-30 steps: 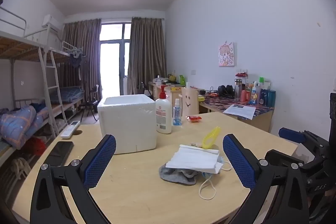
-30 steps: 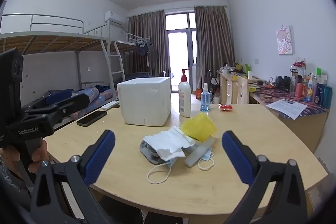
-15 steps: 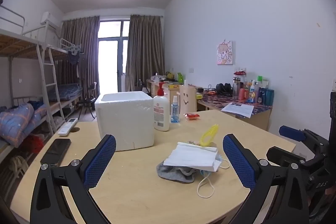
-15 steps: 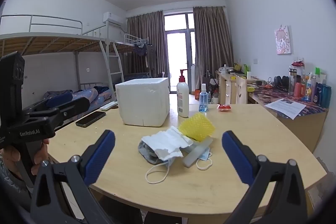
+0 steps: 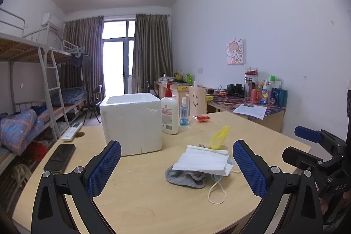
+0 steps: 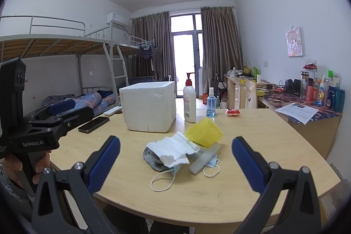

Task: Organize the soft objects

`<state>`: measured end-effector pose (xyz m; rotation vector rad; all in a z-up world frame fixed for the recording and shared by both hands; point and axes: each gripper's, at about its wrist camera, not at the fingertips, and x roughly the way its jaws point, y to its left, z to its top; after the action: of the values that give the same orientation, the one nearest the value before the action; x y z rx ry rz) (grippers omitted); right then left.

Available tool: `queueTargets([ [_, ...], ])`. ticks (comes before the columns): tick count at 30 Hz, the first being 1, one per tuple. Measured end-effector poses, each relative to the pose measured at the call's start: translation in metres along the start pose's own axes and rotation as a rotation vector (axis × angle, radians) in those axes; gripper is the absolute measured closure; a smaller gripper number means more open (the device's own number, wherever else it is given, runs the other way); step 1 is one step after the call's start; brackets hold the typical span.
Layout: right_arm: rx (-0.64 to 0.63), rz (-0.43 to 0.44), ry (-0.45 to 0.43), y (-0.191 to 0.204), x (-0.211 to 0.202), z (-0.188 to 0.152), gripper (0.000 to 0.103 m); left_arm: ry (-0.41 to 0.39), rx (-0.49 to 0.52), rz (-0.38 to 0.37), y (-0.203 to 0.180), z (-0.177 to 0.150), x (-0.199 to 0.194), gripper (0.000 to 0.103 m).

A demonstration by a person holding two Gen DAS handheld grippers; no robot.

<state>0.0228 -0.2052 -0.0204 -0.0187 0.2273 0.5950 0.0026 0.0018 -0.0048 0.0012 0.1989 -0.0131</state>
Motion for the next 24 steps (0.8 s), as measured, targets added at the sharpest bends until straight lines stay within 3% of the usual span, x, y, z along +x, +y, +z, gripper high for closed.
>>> queueTargets([
  [24, 0.003, -0.006, 0.007, -0.0022, 0.0017, 0.0001, 0.000, 0.025, 0.018, -0.013, -0.0019, -0.0008, 0.0045, 0.001],
])
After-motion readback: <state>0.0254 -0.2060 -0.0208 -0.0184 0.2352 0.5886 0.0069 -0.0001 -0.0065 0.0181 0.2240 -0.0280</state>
